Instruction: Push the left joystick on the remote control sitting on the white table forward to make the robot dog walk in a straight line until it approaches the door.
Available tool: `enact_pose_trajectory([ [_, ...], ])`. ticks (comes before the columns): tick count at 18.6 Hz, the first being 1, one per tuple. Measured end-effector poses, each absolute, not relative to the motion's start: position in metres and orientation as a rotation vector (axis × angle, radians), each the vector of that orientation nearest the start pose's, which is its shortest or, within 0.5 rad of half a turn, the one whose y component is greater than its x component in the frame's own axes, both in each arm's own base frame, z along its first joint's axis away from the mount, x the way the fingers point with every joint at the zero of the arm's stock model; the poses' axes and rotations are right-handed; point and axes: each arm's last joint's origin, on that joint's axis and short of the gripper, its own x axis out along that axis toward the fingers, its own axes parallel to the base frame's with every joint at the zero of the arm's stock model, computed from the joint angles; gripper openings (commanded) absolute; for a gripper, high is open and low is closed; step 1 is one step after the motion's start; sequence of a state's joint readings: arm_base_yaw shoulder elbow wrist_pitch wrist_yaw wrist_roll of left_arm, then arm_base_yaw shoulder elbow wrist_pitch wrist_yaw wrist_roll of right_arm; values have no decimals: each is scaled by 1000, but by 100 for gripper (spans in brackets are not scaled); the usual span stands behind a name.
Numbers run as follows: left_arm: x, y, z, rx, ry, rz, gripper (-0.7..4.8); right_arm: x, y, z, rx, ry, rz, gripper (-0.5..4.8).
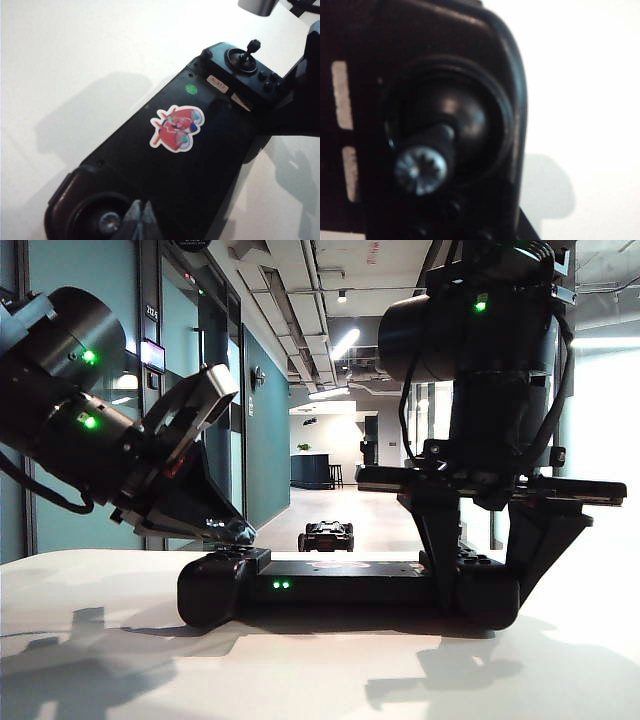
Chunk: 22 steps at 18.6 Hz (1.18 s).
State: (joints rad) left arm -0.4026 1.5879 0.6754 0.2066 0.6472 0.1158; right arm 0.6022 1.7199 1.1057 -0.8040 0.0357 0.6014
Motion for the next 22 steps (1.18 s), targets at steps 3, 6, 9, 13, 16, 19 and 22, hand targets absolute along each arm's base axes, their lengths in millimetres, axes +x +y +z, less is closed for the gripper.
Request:
enact_pose_trajectory([
  [3,263,-131,147,7,674,-1052,-6,255,174,177,45,1423,42,147],
  [6,264,-131,147,8,668,-1052,-6,255,174,177,45,1423,42,147],
  [9,265,-132,147,13,660,-1042,-6,255,174,177,45,1423,42,147],
  [13,265,-132,147,15,653,-1039,-6,255,174,177,45,1423,42,147],
  [16,266,-132,148,3,648,-1030,-6,255,174,177,46,1424,43,147],
  [19,266,-132,148,3,646,-1029,-6,255,174,177,45,1424,43,147],
  [22,266,-132,148,5,646,-1025,-6,255,174,177,44,1424,45,147],
])
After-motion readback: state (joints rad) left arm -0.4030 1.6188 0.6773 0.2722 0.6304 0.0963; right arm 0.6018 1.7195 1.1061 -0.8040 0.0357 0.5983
